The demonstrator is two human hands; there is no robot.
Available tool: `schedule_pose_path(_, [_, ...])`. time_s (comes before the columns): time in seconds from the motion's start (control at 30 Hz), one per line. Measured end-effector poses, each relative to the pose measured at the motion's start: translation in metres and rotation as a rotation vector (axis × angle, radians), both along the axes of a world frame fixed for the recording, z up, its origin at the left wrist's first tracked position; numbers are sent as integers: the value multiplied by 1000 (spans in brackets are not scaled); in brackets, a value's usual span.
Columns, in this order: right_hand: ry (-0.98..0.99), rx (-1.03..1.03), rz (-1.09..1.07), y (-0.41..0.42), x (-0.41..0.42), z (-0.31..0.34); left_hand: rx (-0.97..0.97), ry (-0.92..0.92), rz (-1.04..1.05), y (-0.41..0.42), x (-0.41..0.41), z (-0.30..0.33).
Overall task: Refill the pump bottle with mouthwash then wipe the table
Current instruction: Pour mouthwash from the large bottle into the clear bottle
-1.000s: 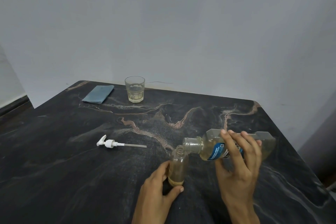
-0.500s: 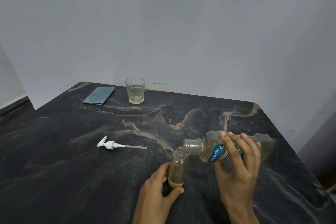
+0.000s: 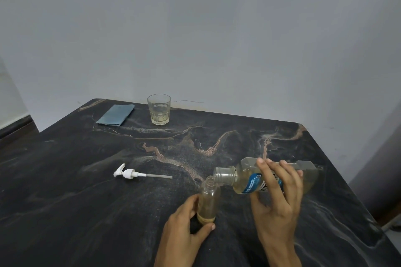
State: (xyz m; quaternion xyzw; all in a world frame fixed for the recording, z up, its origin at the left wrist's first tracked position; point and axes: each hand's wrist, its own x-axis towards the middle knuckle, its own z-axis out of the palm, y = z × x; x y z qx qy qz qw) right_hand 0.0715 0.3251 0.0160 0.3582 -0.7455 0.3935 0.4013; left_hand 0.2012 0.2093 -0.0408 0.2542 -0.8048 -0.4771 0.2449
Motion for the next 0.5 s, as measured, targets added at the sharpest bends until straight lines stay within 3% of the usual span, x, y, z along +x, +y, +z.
schedule_pose_path(0.5, [-3, 5, -3, -2, 1, 0, 15, 3, 12, 1, 0, 2])
